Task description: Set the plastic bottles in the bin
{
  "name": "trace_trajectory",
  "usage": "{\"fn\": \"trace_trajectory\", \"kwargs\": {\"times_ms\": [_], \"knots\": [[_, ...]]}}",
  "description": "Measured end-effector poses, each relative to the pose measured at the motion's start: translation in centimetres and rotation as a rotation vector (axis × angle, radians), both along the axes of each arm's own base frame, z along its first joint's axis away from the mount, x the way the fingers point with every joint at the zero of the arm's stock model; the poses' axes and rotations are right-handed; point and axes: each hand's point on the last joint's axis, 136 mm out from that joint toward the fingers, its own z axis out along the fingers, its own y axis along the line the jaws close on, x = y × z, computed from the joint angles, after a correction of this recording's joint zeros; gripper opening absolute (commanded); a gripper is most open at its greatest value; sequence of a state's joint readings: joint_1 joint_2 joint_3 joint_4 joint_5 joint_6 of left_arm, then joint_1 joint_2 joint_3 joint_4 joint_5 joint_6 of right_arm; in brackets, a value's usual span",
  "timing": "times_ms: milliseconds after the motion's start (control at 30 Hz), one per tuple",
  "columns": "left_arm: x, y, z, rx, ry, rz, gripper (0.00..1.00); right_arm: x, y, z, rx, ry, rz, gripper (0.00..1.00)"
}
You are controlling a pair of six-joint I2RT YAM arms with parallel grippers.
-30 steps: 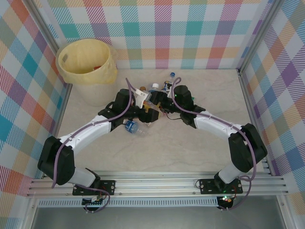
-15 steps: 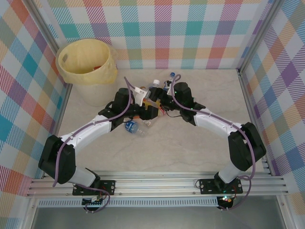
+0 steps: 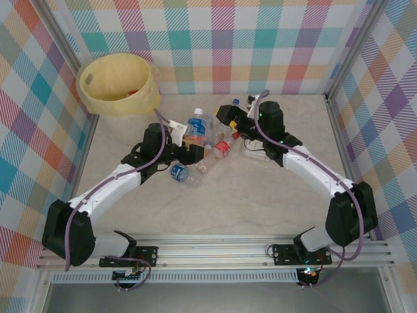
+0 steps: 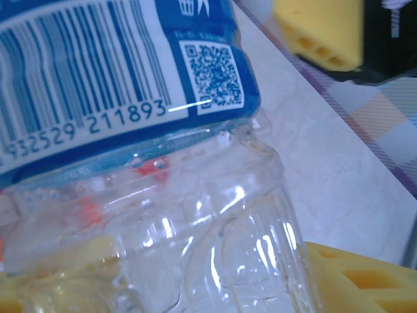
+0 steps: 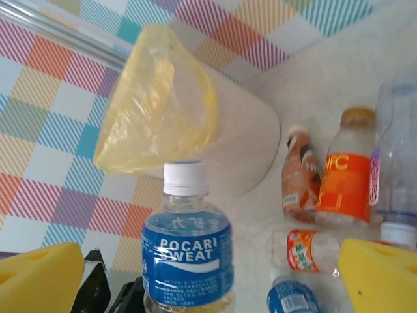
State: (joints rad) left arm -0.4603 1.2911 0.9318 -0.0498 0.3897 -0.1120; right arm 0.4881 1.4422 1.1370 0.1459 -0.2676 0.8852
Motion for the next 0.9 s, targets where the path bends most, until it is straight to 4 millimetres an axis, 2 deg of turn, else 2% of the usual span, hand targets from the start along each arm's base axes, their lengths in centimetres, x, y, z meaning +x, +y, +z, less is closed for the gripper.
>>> {"fn": "trace_trajectory", "kwargs": {"times_ms": [167,367,533,633,733,900], "knots": [[1.4,4.1,2.7,0.055,-0.068,0.206,0.48,0.3,-2.6,1.6,-0.067,-0.076,-0.129,1.0],[4.0,9.3,8.2,0.12,-0.151,0.487,0.46,0.9,-4.4,0.3,-0.181,-0.088,-0.214,1.0],[5.6,14.4,13.6,0.13,-0.245,0.712,0.46,1.0,-5.0,-0.4,-0.222,-0.084,-0.238,1.0],[7.0,17.6,16.1,0.121,-0.28,0.839,0.46,1.0,-5.2,-0.7,-0.233,-0.079,-0.242,1.0],[8.3,20.2,17.2,0.13,-0.292,0.935,0.46,1.0,-5.2,-0.8,-0.235,-0.078,-0.244,1.0],[10.5,24.3,17.2,0.166,-0.272,1.053,0.46,1.0,-5.3,-0.9,-0.241,-0.077,-0.246,1.0]]}}
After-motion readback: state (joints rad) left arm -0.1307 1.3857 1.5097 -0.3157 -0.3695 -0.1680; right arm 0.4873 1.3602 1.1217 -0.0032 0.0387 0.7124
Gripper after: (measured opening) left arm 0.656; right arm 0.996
